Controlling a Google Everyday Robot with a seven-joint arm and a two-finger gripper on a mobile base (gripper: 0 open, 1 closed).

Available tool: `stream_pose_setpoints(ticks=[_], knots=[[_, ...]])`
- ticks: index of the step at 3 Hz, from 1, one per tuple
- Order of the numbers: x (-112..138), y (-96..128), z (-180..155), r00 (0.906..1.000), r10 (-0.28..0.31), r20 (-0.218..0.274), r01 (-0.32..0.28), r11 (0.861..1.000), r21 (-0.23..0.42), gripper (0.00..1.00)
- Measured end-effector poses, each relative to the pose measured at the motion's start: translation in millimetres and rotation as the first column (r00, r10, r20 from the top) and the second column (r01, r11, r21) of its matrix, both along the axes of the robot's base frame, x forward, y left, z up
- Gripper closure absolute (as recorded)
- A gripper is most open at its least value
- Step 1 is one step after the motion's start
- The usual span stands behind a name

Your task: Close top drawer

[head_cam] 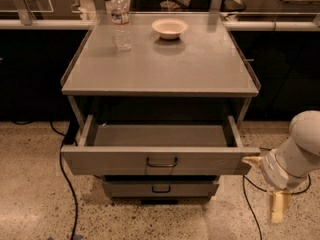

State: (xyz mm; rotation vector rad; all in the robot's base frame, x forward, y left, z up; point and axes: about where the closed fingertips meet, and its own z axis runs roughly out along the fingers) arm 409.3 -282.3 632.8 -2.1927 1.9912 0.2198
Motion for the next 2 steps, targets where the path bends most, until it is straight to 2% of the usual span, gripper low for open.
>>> stream_pose_setpoints(ticks=[1,2], knots=[[22,-6,10,0.9948,-0.067,0.077,0.064,0.997,0.034,0.00],[44,-10,17,0.9819,-0.127,0.140,0.118,0.990,0.071,0.00]])
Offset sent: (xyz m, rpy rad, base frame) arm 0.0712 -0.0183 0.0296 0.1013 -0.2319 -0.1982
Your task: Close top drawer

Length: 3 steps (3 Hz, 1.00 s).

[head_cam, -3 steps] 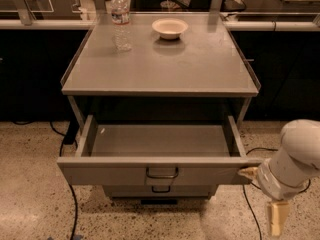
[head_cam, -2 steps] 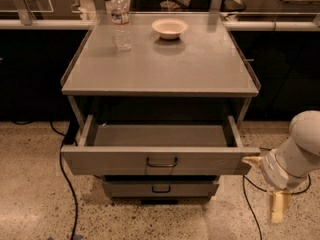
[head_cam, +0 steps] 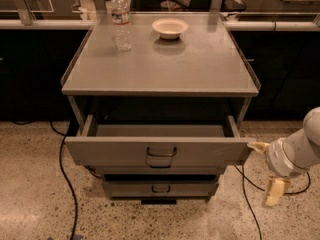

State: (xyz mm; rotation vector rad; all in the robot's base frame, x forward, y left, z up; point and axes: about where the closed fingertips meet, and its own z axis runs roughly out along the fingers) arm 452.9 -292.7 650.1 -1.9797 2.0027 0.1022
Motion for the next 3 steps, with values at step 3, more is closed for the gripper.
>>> stream_pose_setpoints(ticks=[3], knots=[[58,-5,-19,0.9974,-0.066,-0.027,0.069,0.993,0.096,0.00]])
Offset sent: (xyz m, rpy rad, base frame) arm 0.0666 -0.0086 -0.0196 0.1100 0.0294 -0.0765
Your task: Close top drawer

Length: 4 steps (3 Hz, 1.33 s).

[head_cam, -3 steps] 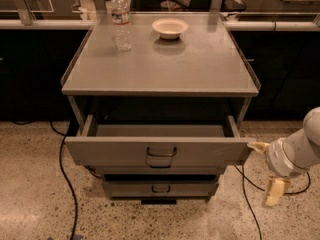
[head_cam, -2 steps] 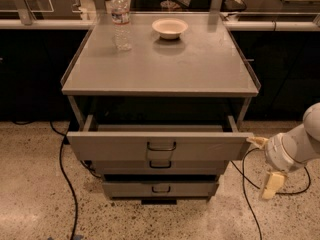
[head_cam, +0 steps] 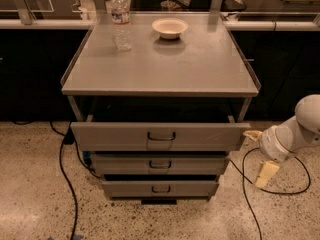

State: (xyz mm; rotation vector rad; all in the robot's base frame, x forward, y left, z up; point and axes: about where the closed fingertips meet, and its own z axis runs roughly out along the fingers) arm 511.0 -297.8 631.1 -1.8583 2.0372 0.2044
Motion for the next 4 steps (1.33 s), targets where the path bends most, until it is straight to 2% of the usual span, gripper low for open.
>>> stream_pose_setpoints(ticks=[3,4], knots=[[52,12,29,0.9994,-0.017,0.031,0.018,1.000,-0.018,0.00],[52,12,28,0.9994,-0.017,0.031,0.018,1.000,-0.018,0.00]])
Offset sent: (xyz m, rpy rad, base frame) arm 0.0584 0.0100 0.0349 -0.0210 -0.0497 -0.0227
